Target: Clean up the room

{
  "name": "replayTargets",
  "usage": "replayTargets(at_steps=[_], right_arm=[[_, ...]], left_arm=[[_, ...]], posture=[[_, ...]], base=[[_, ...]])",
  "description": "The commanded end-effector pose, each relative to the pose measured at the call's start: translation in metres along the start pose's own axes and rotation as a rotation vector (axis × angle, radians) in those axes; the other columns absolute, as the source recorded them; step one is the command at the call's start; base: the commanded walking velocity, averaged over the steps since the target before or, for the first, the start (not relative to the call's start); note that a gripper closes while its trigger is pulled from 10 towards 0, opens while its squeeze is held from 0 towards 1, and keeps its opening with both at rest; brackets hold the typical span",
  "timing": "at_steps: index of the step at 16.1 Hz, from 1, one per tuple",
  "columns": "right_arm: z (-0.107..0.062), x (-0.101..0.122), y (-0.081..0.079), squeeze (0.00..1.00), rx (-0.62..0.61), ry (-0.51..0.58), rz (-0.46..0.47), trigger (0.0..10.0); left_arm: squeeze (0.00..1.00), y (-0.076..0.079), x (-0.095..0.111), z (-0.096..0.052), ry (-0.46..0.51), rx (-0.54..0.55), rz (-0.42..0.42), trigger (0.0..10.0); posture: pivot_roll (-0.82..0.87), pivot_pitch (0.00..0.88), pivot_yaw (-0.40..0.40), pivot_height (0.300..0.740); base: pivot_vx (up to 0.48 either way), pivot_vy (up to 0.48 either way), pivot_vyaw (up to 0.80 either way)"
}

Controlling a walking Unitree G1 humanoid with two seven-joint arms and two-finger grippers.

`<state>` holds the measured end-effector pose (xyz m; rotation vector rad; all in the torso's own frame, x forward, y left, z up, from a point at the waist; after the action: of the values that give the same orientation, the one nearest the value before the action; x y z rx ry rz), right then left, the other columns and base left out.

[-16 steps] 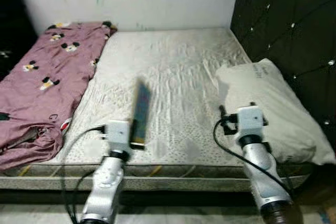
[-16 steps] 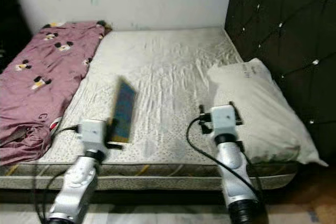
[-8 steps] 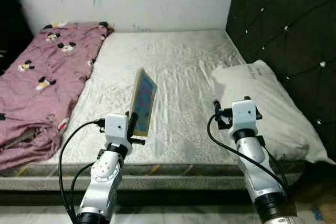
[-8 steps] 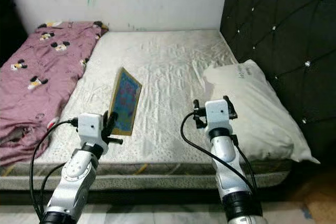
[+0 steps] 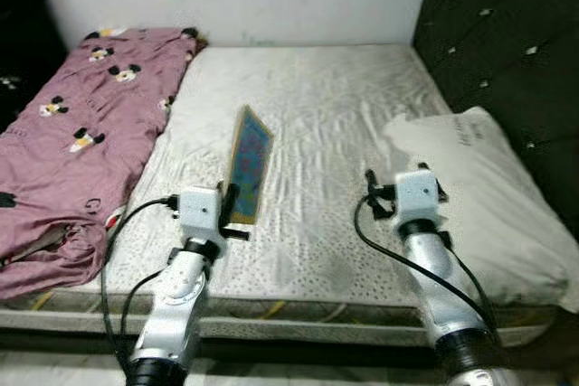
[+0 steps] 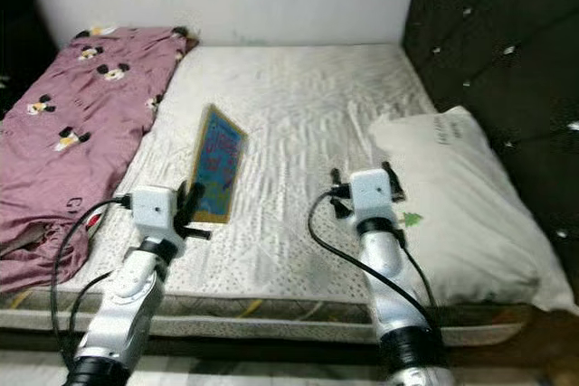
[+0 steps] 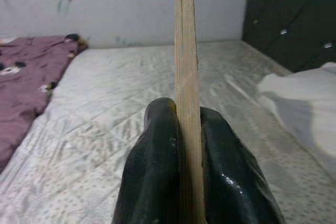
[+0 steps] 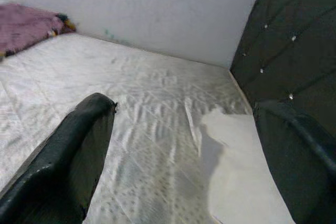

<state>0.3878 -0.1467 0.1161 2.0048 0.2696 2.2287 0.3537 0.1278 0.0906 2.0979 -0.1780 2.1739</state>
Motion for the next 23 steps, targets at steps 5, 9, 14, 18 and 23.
replayTargets(at_steps=[5, 9, 14, 18, 23], right_arm=[[-0.0008, -0.0037, 0.0181, 0.0, -0.043, -0.001, -0.031, 10.0], [-0.0011, -0.0042, 0.0151, 0.0, -0.034, 0.001, -0.032, 10.0], [-0.0009, -0.0038, 0.0122, 0.0, -0.02, 0.006, -0.051, 10.0], [-0.0016, -0.0051, 0.0119, 0.0, -0.017, 0.002, -0.048, 10.0], [-0.0052, -0.0084, 0.0092, 0.0, -0.007, -0.005, -0.048, 10.0]], left_arm=[[0.0, 0.0038, 0.0102, 0.005, 0.036, -0.025, -0.017, 10.0], [0.0, 0.0009, 0.0111, 0.0097, 0.031, 0.02, -0.028, 10.0], [0.0, 0.0037, 0.0096, 0.0089, 0.026, 0.013, -0.023, 10.0], [0.0, 0.005, 0.0095, 0.0095, 0.026, 0.013, -0.027, 10.0], [0.0, 0.006, 0.0109, 0.0078, 0.038, 0.01, -0.044, 10.0]], posture=[[-0.04, 0.0, 0.066, 0.74], [-0.04, 0.0, 0.06, 0.74], [-0.03, 0.0, 0.057, 0.74], [-0.04, 0.0, 0.054, 0.74], [-0.04, 0.0, 0.054, 0.74]], base=[[0.054, 0.0, 0.0], [0.083, 0.0, 0.0], [0.0, -0.229, 0.0], [0.0, -0.48, 0.0], [0.0, -0.288, 0.0]])
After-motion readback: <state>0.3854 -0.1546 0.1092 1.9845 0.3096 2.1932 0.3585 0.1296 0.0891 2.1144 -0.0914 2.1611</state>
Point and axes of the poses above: a point about 5 cm out from each wrist's last joint towards the gripper, its own z axis pointing out of the wrist towards the gripper, its own x axis along the axis of the wrist's last joint, y = z × x, the point moved 6 cm from there along z, pointing out of the wrist towards the gripper, and after that the axes turned 1 degree about z, right-handed, at the moved point
